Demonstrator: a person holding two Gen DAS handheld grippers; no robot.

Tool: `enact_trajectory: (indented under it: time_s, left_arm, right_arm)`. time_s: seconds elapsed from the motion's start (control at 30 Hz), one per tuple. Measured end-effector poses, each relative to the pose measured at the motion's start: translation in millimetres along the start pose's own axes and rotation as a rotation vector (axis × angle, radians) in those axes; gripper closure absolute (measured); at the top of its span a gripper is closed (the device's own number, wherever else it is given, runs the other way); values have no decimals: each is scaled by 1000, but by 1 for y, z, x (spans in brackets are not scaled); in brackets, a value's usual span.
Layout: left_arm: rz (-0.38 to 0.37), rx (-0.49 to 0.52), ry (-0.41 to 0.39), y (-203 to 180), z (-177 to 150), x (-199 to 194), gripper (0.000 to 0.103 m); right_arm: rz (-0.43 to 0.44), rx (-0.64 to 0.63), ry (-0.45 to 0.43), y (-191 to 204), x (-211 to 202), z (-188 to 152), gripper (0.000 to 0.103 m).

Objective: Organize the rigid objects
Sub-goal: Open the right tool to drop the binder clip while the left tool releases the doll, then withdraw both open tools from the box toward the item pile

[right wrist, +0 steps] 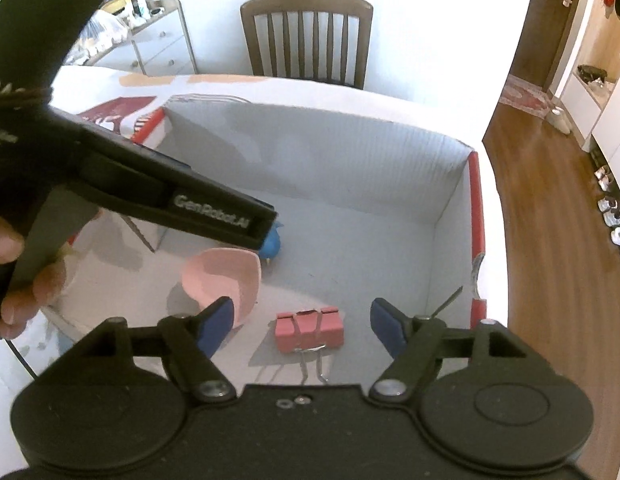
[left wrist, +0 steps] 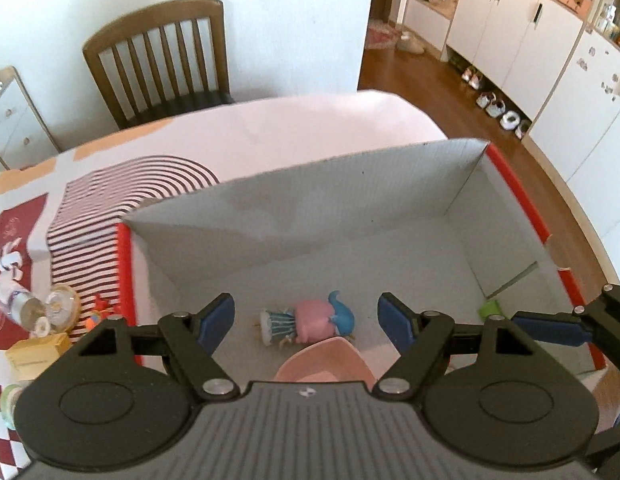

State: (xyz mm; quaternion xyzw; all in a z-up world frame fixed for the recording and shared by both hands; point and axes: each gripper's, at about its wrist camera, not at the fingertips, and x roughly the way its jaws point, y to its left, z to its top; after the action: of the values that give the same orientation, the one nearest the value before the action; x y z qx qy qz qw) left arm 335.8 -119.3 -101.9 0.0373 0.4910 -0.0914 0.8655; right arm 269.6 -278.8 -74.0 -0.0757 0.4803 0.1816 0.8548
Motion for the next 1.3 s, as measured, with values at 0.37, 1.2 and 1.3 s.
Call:
enact_trajectory:
  time_s: [0.37,1.2,1.3]
  left_arm:
    - [-16,-21,-101,7,-14,-57,25]
    - [-14,-23,-354,52,-113,-182,18]
    - [-29,-39,-355,65,-126,-187,18]
  right_arm:
    - [18,-12,-71,12,-35,-8,22]
    - [79,-120,-332,78,-97,-33,3]
    - [104,-121,-334,89,-96,-33,1]
